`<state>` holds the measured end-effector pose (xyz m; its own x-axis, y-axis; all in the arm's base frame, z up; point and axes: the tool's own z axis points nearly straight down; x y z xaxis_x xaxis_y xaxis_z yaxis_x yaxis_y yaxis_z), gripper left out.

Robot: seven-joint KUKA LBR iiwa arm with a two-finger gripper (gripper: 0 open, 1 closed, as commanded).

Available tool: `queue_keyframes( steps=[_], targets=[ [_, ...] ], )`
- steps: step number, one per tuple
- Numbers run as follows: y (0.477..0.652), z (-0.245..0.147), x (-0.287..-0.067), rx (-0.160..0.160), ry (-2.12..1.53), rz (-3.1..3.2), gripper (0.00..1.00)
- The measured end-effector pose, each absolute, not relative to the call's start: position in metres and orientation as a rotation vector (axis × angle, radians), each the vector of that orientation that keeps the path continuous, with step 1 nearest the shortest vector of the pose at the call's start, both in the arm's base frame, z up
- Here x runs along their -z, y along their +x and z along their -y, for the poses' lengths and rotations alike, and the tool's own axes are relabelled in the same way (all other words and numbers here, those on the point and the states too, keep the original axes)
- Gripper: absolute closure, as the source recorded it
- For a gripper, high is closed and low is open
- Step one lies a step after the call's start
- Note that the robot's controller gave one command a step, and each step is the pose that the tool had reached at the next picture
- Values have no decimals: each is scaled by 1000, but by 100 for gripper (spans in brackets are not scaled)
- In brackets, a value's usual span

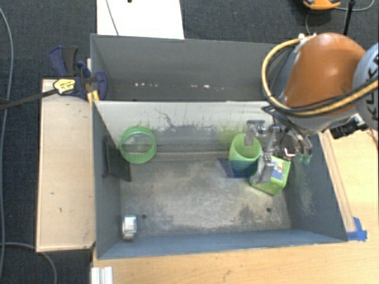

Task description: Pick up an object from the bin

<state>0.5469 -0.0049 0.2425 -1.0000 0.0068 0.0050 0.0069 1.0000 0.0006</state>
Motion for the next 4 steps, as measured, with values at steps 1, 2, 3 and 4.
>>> queue_keyframes(
  steps=[1, 2, 3, 4],
  targets=[
    [548, 5, -247, 1, -11, 3145, 0],
    [531, 33, -226, 2, -38, 3143, 0],
    [559, 51, -186, 1, -145, 3149, 0],
    [555, 40, -153, 1, -18, 3146, 0]
  ],
)
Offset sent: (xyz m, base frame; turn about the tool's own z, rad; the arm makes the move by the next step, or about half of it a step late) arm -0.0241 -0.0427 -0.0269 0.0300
